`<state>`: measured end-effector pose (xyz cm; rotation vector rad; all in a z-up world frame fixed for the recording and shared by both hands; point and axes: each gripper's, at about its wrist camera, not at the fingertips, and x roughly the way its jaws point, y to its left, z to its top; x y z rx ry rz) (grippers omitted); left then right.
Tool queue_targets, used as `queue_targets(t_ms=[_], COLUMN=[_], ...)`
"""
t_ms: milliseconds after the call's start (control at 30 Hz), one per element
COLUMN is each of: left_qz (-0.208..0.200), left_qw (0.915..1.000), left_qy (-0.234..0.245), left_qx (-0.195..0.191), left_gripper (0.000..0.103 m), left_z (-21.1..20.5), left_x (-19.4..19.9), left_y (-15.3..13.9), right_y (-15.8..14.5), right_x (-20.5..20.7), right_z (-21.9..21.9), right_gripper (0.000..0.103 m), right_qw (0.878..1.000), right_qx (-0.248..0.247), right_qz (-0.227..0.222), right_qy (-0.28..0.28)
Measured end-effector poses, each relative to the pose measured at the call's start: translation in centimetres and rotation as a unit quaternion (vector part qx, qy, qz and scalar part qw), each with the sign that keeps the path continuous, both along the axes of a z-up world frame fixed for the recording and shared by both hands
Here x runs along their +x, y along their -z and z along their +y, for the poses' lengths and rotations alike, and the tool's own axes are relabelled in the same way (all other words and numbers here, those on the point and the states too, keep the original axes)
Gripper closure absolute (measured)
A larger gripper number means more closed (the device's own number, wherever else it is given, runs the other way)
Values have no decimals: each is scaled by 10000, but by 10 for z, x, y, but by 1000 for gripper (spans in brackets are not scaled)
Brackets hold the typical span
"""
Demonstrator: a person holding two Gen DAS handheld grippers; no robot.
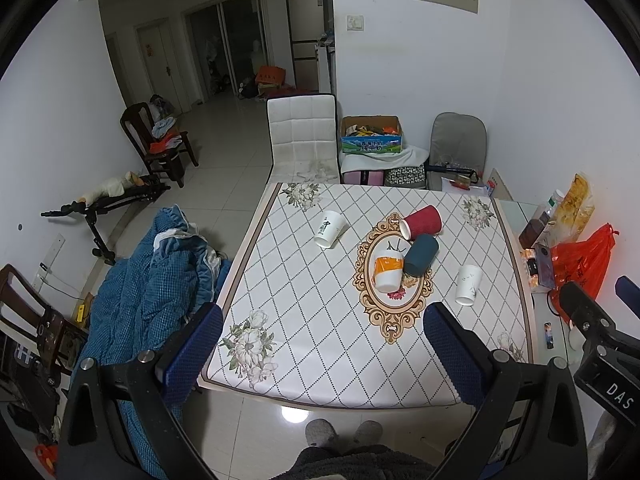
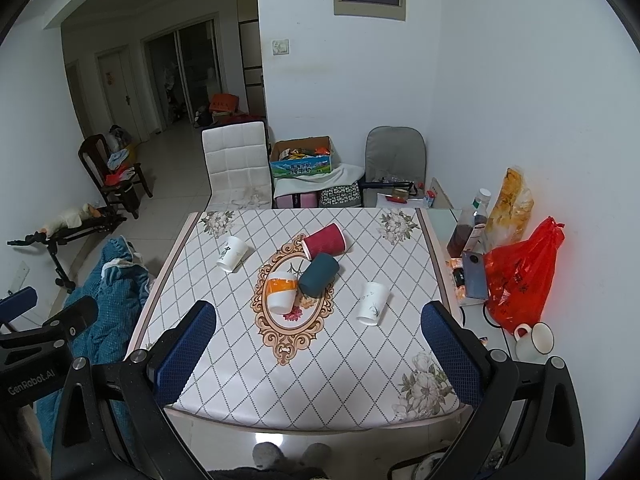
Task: Flip cup upside down
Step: 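Move the left tool toward the white calligraphy cup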
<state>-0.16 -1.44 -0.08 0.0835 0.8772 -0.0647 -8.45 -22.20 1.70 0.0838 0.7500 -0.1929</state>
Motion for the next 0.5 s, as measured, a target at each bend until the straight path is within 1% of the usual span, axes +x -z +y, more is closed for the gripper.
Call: queue_targets(t_ms=[133,233,333,500], left_qz=[36,155,265,498], left_qw=[10000,9999,9995,9979], left_qy=[-18,-75,-167,-395], left_qx=[-1,-4,35,127], left_gripper=[0,0,0,0], left_z=[1,2,0,-2], left_x=[2,10,18,36], left_y=[2,11,23,48], right_y=[2,10,24,60], right_x=[11,21,32,56], right_z=[0,-3,-6,-10], right_gripper=[0,0,0,0], right_qw=[10000,9999,9995,9975], right_qx=[49,91,116,155], right_qz=[58,132,281,649], right_qy=[-19,-48,-87,-211])
